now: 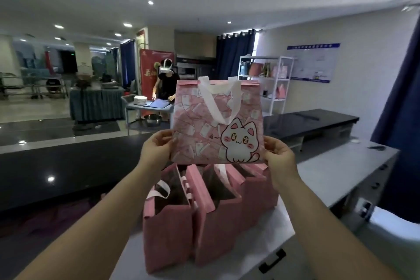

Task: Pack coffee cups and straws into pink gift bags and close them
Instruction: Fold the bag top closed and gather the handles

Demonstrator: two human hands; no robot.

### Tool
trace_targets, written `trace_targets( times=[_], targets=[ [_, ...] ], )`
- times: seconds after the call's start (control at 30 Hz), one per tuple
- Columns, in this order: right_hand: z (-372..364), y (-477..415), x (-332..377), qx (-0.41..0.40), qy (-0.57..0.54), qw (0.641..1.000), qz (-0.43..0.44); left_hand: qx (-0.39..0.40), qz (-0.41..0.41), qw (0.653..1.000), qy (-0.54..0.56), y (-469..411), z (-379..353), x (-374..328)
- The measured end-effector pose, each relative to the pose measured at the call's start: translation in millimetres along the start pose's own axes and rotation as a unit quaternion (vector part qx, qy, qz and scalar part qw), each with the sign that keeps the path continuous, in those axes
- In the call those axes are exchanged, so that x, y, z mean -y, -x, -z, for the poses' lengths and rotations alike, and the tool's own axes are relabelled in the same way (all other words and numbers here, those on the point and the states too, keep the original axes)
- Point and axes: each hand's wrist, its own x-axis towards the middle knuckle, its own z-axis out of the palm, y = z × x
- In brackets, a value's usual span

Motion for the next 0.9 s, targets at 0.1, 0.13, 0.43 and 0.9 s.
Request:
trace_targets(
  times=[0.1,0.13,0.43,0.9],
  targets=[
    [23,-39,-13,-0.044,0.007,0.999,-0.009,0.036,0.014,0.999,0.005,-36,-41,31],
    [29,-51,-16,-0.053,0.009,0.998,-0.011,0.043,0.018,0.999,0.005,-49,-54,39],
    [75,-209,-16,-0.095,0.068,0.993,0.022,0.123,0.028,0.992,0.013,-210,-190,81],
    [274,-381,-81,-0.226,0.083,0.971,-0.002,0.177,0.088,0.980,-0.006,-307,-465,217]
  ],
)
